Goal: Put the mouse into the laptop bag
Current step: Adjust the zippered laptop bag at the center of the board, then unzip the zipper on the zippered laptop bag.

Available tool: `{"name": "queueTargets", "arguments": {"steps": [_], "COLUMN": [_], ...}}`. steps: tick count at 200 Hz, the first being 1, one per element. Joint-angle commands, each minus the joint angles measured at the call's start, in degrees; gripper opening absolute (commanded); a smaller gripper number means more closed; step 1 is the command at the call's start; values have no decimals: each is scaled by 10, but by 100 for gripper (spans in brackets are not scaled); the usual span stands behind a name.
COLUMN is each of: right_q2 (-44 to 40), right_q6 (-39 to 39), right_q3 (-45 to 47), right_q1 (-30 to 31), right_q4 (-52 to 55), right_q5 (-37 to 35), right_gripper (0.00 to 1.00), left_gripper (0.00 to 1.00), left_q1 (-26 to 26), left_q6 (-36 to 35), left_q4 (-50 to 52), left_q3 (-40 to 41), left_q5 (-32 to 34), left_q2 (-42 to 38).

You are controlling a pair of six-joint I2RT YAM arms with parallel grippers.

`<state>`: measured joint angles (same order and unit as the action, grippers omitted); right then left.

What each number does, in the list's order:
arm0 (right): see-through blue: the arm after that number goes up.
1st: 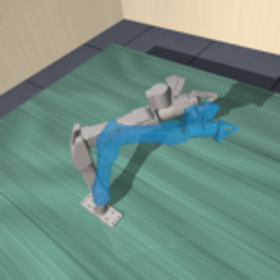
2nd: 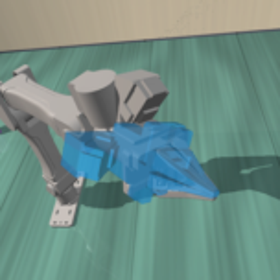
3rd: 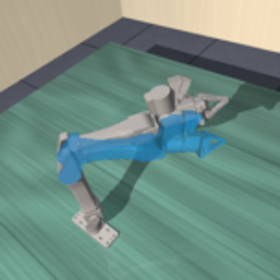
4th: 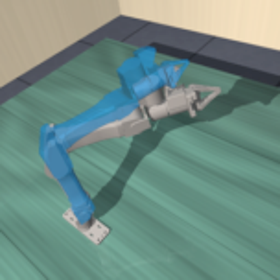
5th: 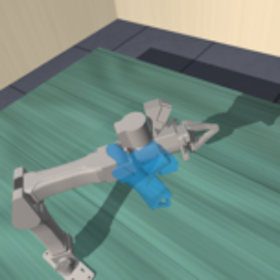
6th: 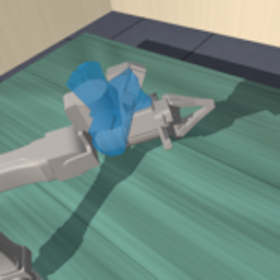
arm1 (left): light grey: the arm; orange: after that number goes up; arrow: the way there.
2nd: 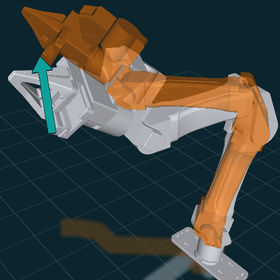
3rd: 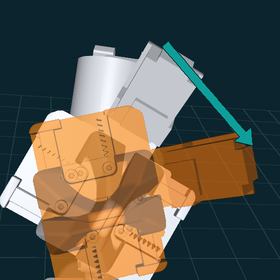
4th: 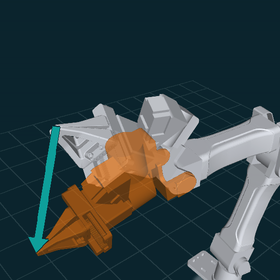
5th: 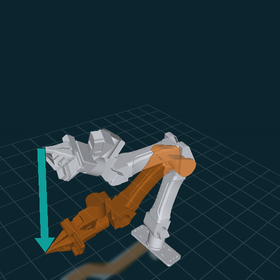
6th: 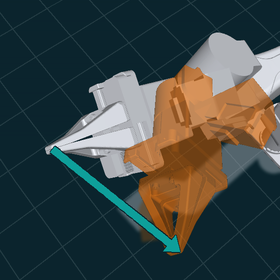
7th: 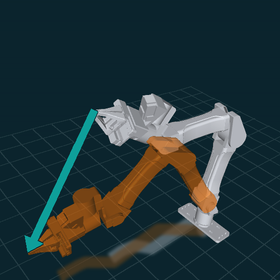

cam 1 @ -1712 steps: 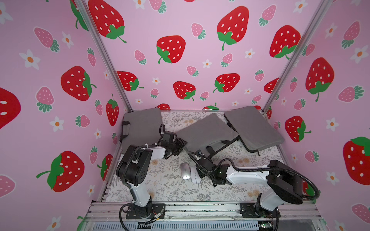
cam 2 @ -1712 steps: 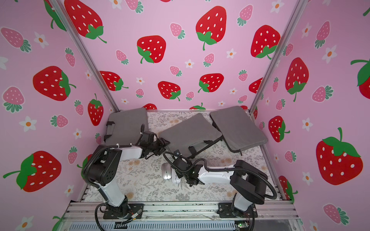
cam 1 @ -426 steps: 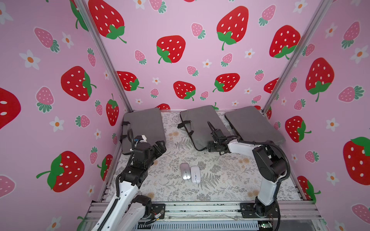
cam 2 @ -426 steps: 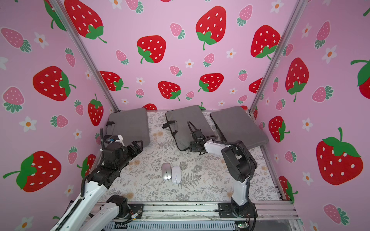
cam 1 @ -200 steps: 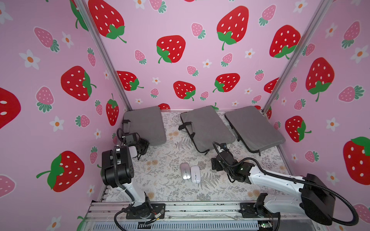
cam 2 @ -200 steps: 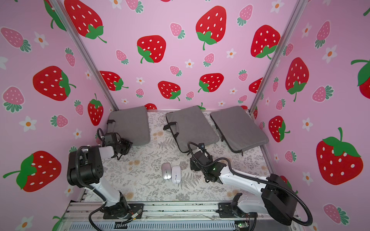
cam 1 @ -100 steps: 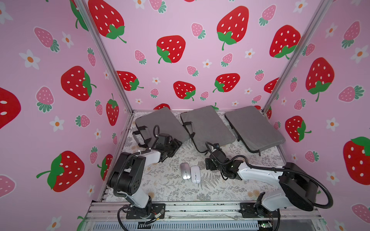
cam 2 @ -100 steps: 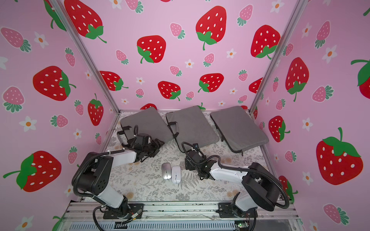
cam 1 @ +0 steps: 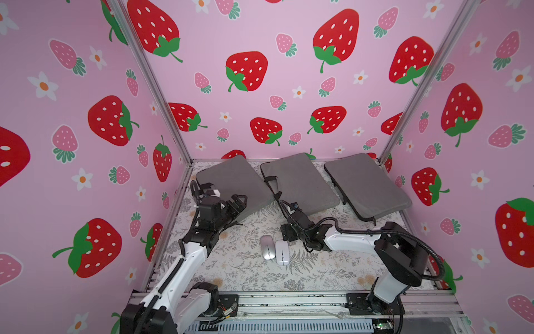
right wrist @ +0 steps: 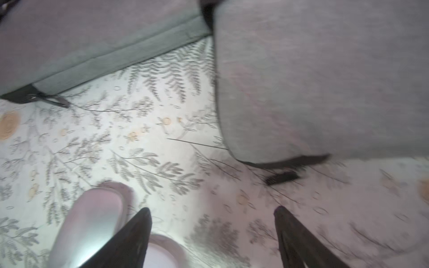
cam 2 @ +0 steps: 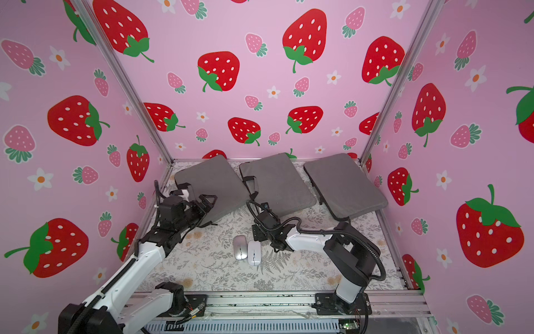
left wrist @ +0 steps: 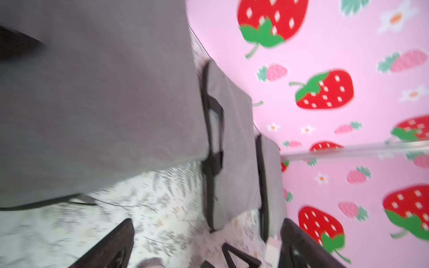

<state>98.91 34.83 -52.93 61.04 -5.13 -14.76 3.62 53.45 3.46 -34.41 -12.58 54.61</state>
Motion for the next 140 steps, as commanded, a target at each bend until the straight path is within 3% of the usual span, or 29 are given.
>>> {"name": "queueTargets", "arguments": {"steps": [1,24,34,44,69,140], "right_q2": [52,118,143,167,224,371], "right_q6": [-63,-119,-143,-160,-190,-246], "right_q3": [-69,-142,-167,-190,-262,-406], "right_q1": [36,59,65,66,66,37], "right_q4": [-10,-7,-11,-13,28,109], "right_q5": [30,66,87,114,128,131], "right_gripper": [82,80,81,80,79,77], "left_gripper": [99,99,97,97,95,94], "left_q1": [-105,-211,-236,-239,-244,-244], "left_q6": [-50,-109,-134,-121,-99,-92], "left_q4": [95,86,85,75,-51,-50], "left_q3": [44,66,65,69,103,86], "left_q5": [-16,-62,-48,-23,-97,-110], "left_q2": [-9,34,70,104,166,245]}}
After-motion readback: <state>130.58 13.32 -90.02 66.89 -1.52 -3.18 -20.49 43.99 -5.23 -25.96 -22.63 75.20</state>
